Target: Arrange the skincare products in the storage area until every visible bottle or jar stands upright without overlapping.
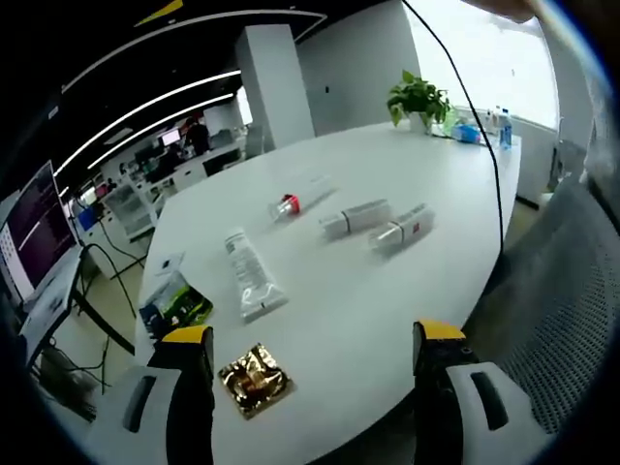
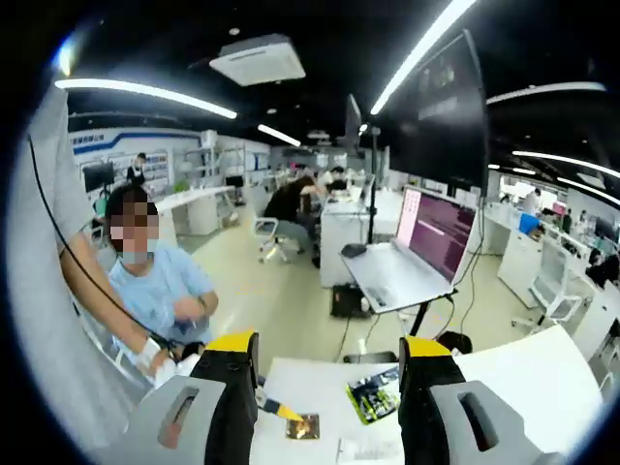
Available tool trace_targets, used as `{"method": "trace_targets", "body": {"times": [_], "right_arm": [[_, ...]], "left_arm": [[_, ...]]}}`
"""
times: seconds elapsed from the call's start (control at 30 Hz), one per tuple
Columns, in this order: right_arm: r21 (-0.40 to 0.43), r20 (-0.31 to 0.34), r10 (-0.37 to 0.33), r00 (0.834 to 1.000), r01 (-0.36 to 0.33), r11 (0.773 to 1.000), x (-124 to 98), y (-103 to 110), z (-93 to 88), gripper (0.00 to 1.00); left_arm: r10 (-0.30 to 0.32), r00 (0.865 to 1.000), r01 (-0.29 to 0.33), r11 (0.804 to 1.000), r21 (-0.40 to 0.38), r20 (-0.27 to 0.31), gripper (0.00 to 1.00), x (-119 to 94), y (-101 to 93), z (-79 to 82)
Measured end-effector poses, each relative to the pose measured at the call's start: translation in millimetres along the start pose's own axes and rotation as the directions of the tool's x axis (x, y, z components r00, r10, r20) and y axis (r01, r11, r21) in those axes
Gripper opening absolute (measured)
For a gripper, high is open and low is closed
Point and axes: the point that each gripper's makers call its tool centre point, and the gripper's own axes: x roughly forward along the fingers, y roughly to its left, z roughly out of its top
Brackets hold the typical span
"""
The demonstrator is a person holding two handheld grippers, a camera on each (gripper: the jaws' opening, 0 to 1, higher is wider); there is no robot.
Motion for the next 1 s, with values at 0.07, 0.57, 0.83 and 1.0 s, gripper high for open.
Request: {"method": "trace_targets", "body": {"times": [0.07,0.57,0.83,1.0], "right_arm": [[-0.05,-0.093,0.038,0.995,-0.043,0.998,5.3,-7.0,-21.8,0.57],[-0.251,-0.5,0.147,0.854,-0.305,0.919,34.7,-52.8,-139.4,0.55],[-0.303,-0.661,0.156,0.734,-0.451,0.84,46.1,-69.5,-199.4,0.58],[-0.347,-0.743,0.118,0.658,-0.53,0.774,51.6,-86.3,-228.1,0.54]], "left_arm": [[-0.004,1.0,0.004,1.0,-0.002,-0.011,0.81,0.9,-0.6,-2.2],[0.008,0.999,-0.01,0.999,-0.033,-0.041,0.75,3.2,3.8,-8.7],[0.021,0.999,-0.023,0.998,-0.053,-0.04,0.74,3.7,6.8,-7.1],[0.024,0.999,-0.026,0.998,-0.057,-0.036,0.73,4.4,8.7,-5.7]]}}
